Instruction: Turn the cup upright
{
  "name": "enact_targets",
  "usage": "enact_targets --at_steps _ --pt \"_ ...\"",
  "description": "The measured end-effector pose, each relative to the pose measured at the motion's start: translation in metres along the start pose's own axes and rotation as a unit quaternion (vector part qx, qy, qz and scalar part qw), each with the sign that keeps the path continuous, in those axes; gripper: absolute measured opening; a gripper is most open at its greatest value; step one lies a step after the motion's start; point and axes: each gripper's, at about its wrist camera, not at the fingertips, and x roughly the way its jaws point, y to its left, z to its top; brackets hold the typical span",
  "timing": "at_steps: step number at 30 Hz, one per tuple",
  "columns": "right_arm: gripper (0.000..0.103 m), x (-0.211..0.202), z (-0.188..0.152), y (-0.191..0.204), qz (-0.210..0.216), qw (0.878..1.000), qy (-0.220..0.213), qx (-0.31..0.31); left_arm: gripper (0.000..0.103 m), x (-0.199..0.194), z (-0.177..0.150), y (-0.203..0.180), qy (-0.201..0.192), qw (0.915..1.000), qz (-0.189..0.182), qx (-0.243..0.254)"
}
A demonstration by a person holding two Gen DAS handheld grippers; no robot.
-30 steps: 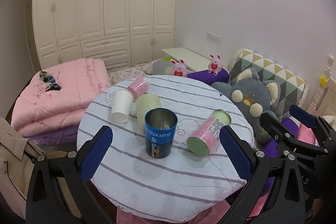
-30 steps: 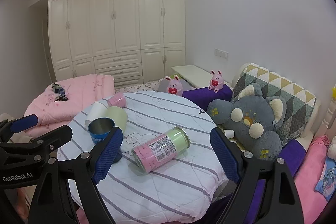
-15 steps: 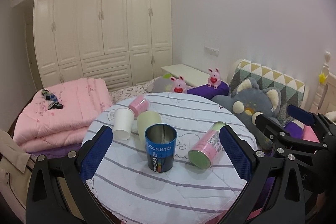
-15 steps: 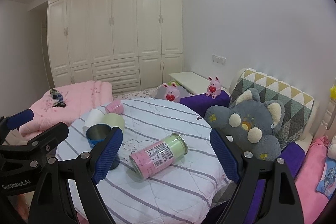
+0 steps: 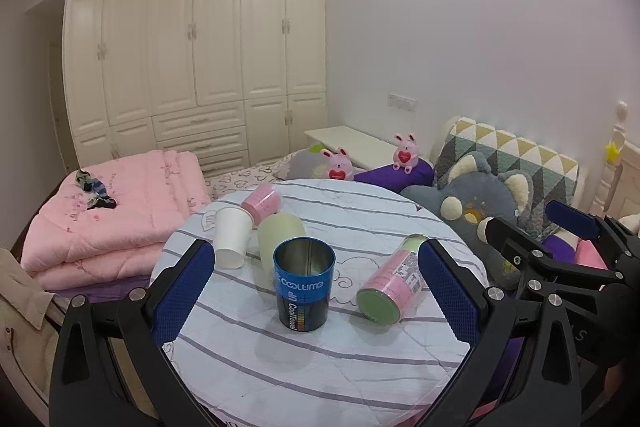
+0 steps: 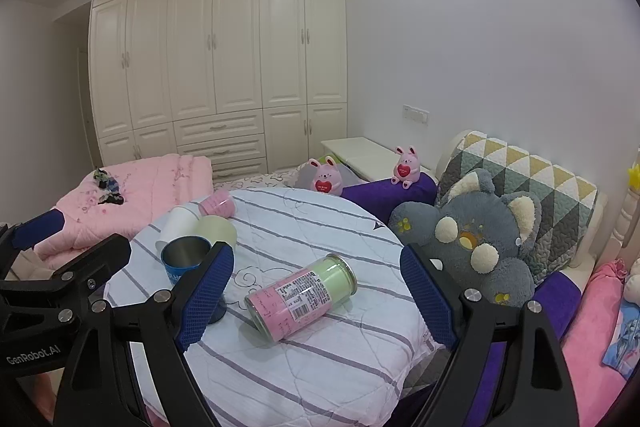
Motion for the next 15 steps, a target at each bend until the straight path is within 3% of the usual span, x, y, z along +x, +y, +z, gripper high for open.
enact_targets --at_steps 15 --pt "0.087 0.0036 -0.0016 -0.0021 -0.003 1.000 0.007 0.002 0.103 0.0058 -0.0018 -0.0006 0.000 1.0000 0.001 0.003"
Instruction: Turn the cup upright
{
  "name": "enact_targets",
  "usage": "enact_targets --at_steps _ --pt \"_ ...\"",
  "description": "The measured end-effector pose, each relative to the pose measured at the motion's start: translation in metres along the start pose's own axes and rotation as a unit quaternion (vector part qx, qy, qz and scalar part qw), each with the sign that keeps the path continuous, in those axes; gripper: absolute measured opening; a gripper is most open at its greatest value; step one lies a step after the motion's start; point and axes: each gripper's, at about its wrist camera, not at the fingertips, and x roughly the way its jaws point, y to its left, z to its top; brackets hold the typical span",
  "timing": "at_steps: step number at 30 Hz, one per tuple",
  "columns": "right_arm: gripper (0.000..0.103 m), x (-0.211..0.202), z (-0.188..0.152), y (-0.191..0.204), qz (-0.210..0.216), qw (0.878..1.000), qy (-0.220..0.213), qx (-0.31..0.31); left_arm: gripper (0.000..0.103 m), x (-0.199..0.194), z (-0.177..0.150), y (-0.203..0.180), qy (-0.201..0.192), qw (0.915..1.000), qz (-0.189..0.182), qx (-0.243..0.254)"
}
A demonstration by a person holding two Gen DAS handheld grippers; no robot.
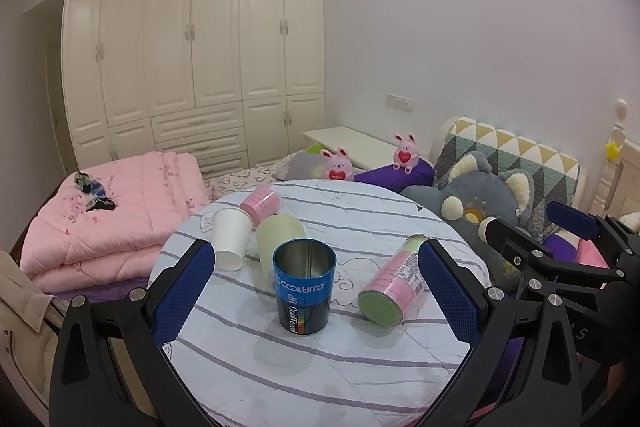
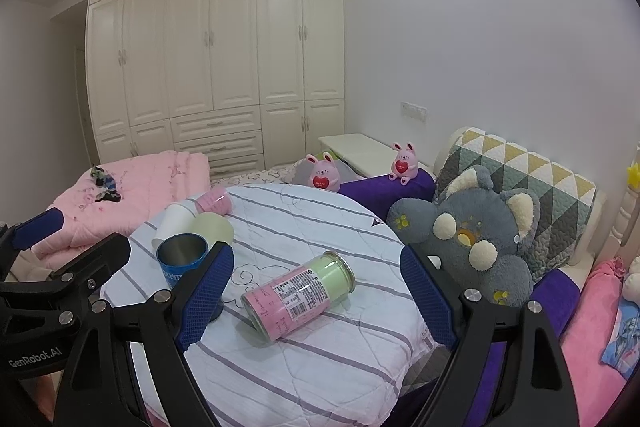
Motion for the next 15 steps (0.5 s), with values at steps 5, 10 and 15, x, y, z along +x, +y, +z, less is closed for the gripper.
enact_targets --at_steps 5,10,15 --pt "0.087 0.002 0.000 0.001 0.000 1.000 0.002 0.000 0.103 0.004 0.000 0.002 0.005 1.0000 0.000 0.000" --pt "0.087 0.009 -0.003 0.002 0.004 1.000 0.011 0.000 0.103 0.008 -0.003 0.005 0.014 0.9999 0.003 0.001" --pt "0.087 0.016 -0.005 0.006 0.009 1.000 0.020 -0.003 0.103 0.013 -0.007 0.010 0.025 0.9997 0.005 0.002"
